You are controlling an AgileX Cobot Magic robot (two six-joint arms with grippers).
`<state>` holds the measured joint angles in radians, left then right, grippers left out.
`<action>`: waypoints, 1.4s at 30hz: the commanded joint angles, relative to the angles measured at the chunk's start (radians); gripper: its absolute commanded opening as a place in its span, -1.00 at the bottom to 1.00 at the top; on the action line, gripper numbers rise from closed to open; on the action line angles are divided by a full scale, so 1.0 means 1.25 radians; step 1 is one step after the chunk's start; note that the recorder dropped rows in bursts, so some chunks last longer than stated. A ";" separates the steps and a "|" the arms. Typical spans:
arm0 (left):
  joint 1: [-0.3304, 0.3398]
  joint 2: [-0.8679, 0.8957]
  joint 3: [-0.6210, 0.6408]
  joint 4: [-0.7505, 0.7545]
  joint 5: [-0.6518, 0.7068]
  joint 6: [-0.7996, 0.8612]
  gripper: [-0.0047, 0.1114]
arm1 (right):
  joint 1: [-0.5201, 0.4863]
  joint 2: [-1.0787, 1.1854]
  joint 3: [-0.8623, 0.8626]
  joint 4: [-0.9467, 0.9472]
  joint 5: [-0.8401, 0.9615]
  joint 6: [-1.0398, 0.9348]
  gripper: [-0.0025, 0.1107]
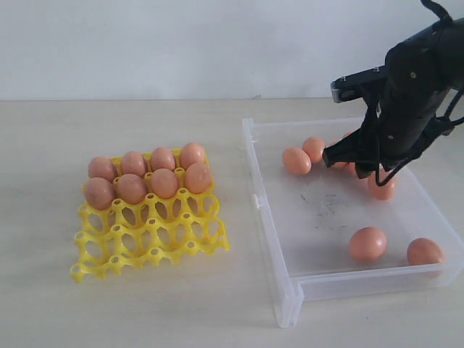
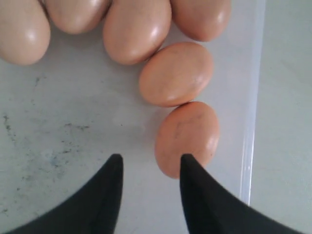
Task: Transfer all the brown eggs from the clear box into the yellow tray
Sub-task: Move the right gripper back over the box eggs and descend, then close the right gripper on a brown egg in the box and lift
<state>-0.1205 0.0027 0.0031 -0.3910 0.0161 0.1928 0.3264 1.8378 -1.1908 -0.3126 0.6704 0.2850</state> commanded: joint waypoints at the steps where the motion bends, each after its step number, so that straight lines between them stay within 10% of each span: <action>1: -0.005 -0.002 -0.002 -0.007 -0.013 -0.006 -0.85 | -0.007 0.031 -0.029 -0.013 0.043 0.035 -0.11; 42: -0.005 -0.002 -0.002 -0.007 -0.013 -0.006 -0.85 | -0.007 0.115 -0.072 -0.108 0.067 0.193 -0.13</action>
<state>-0.1205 0.0027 0.0031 -0.3910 0.0161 0.1928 0.3264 1.9706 -1.2743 -0.4535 0.7478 0.5192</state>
